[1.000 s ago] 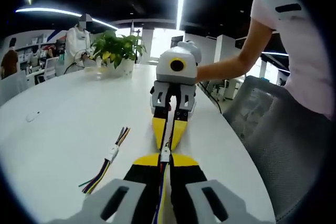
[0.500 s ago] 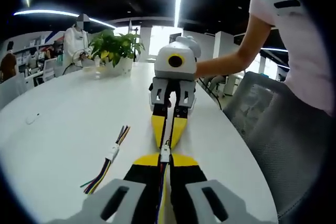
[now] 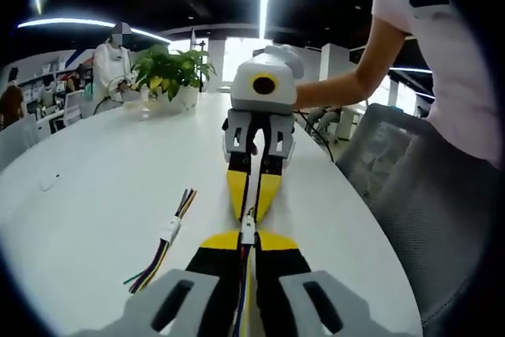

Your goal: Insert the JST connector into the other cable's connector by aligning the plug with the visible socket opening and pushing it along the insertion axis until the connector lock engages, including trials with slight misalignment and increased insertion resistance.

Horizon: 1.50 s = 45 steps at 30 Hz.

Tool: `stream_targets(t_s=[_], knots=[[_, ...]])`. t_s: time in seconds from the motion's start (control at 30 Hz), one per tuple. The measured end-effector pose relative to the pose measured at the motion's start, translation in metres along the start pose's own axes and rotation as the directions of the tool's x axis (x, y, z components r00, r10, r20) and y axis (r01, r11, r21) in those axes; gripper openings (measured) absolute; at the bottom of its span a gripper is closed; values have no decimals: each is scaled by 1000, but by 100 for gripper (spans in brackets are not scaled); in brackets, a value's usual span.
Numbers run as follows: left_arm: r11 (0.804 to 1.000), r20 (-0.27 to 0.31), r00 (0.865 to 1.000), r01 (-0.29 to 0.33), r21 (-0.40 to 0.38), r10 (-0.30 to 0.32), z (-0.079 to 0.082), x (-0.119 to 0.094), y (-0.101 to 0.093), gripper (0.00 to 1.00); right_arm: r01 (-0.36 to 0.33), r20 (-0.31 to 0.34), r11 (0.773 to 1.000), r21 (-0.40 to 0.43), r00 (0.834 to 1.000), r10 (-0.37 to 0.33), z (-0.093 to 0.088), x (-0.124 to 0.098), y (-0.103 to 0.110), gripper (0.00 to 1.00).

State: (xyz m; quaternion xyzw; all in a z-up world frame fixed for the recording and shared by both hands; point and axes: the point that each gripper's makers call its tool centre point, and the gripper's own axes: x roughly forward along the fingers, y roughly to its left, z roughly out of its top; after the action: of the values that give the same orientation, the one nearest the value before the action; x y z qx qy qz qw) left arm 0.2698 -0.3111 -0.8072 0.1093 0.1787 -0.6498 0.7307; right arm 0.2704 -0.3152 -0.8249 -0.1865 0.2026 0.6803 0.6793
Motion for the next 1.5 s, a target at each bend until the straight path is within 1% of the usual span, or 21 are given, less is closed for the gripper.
stream_targets(t_s=[0.23,0.47,0.6,0.8,0.83,0.87,0.9,1.0,1.1,1.3,1.33,1.5], knots=[[1000,-1,1000,-3,10,3,-1,0,2,0,5,-7,1000,5,1000,-5,0,1,1,3],[1000,2,1000,-2,13,2,0,-1,3,0,7,-28,1000,-19,1000,-7,0,1,2,3],[1000,10,1000,-1,2,1,3,-1,3,0,1,-39,1000,-31,999,-3,-1,2,2,3],[1000,7,1000,0,-16,0,4,-2,3,0,-4,-46,1000,-24,999,3,-1,3,3,3],[1000,9,1000,0,-13,0,4,-2,2,0,-3,-47,1000,-27,999,1,-1,3,3,3],[1000,8,1000,1,29,-1,4,-3,2,0,-2,-47,1000,-29,999,0,-1,3,2,3],[999,4,1000,0,42,0,3,-3,2,0,0,-46,1000,-27,999,-1,0,3,2,3],[1000,12,1000,-3,30,3,5,-2,1,0,6,-34,1000,-5,999,-6,0,1,-2,3],[999,12,1000,-7,35,7,6,-2,1,0,12,-29,1000,6,999,-12,-1,-1,-6,3],[999,2,1000,-8,39,8,6,1,0,0,16,-27,1000,20,1000,-16,-3,-2,-9,3],[999,-13,1000,-11,48,11,3,1,0,0,13,-30,1000,18,999,-12,-4,-2,-8,3],[999,-15,1000,-5,47,6,2,2,0,0,12,-43,1000,2,999,-11,-6,-1,-7,2]])
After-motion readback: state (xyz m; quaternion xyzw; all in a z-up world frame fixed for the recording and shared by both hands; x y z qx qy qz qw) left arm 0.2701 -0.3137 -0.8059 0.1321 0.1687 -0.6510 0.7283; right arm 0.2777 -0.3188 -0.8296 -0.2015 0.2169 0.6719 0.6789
